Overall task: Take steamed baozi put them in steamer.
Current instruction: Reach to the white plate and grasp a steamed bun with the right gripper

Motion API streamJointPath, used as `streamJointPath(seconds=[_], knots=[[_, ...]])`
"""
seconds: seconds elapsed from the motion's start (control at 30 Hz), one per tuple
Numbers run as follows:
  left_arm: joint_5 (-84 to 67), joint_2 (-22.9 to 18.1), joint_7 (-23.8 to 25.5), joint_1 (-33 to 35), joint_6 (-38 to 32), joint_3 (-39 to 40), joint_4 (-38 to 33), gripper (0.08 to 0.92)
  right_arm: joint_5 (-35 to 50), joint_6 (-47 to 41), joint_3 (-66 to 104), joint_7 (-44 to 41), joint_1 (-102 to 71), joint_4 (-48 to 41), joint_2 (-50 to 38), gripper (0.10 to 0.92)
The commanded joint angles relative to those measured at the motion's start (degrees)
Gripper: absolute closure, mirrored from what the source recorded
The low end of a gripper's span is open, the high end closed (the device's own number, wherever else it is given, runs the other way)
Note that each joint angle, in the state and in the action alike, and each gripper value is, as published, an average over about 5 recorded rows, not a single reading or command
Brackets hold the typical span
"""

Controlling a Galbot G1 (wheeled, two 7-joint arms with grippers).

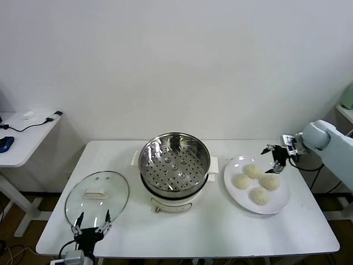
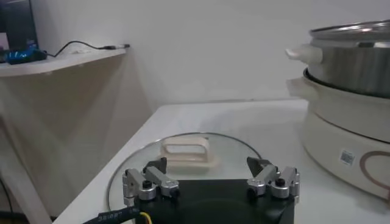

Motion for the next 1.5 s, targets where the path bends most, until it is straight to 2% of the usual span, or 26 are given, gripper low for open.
streamJointPath(seconds=[0.03,0.23,0.6,0.93,1.27,1.4,1.5], knots=[[-0.50,-0.07,0.02,-0.56,-0.05,-0.67,1.05,0.177,-1.05,0.03,-9.56,-5.18,6.71,-10.57,6.45,0.203],[-0.63,-0.05,0.02,-0.83,-0.26,-0.72,2.05,0.177,-0.23,-1.59,-4.25,-3.76,2.23,-16.67,12.57,0.203],[-0.49,-0.32,-0.03,-0.65,-0.61,-0.70,2.09,0.177,-10.02,0.66,1.21,-1.97,-0.13,-24.08,19.56,0.203],[-0.09,-0.60,-0.20,-0.24,-0.84,-0.46,1.69,0.177,-12.52,0.53,4.40,-1.04,-2.21,-25.63,20.87,0.204],[0.29,-0.94,-0.42,-0.15,-0.98,-0.33,1.49,0.177,-14.11,0.70,7.82,-0.34,-2.42,-26.92,21.62,0.329],[0.48,-1.02,-0.58,0.09,-0.97,-0.38,1.23,0.177,-13.88,0.74,7.45,-0.67,-2.34,-25.34,20.87,0.345],[0.76,-1.07,-0.64,0.25,-0.92,-0.39,0.90,0.177,-10.93,0.09,4.11,-1.36,-0.19,-20.16,18.16,0.346]])
